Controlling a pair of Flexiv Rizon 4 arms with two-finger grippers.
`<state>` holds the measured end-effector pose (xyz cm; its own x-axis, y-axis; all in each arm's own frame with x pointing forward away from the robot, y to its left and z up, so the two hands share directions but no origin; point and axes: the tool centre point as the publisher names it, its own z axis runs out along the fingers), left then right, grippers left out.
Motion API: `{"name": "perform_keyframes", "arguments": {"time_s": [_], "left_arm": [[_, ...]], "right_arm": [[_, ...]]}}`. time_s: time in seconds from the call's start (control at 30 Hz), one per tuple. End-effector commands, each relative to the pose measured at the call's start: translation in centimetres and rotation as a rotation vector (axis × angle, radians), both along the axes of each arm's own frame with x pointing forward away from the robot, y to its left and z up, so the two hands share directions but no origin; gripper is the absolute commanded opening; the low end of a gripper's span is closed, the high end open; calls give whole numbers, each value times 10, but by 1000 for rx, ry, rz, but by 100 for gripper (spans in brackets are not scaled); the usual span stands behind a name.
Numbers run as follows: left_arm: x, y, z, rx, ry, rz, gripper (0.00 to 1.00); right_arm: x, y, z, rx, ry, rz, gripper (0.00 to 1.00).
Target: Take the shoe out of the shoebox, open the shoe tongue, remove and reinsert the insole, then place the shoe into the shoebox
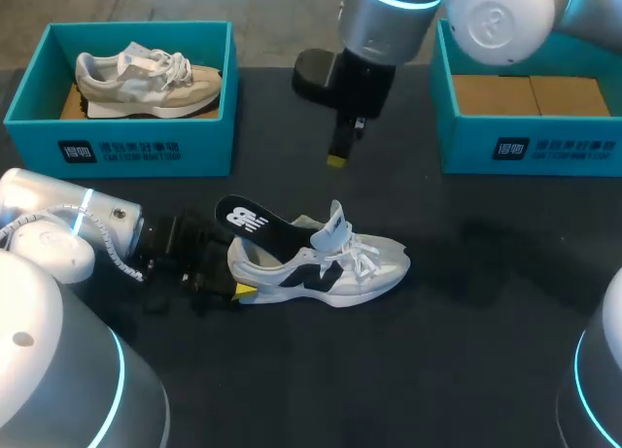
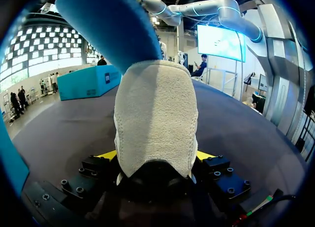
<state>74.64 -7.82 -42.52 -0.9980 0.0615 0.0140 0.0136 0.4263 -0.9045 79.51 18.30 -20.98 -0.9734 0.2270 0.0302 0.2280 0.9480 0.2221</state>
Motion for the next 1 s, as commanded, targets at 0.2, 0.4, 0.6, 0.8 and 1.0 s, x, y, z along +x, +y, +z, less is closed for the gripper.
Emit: {"name": "perform_keyframes", "arguments": {"time_s": [0.2, 0.4, 0.6, 0.8, 1.0], "left_arm": [[1, -1, -3, 1, 0, 0, 0], [1, -1, -3, 1, 0, 0, 0], [1, -1, -3, 1, 0, 0, 0], [1, -1, -3, 1, 0, 0, 0], [1, -1, -3, 1, 0, 0, 0]], "right_arm": [[0, 5, -7, 12, 11, 0, 100], [0, 15, -18, 33, 42, 18, 100], [-2, 28, -34, 66, 91, 38, 100], [-3, 40, -49, 106, 167, 63, 100], [0, 52, -66, 142, 230, 83, 100]]}}
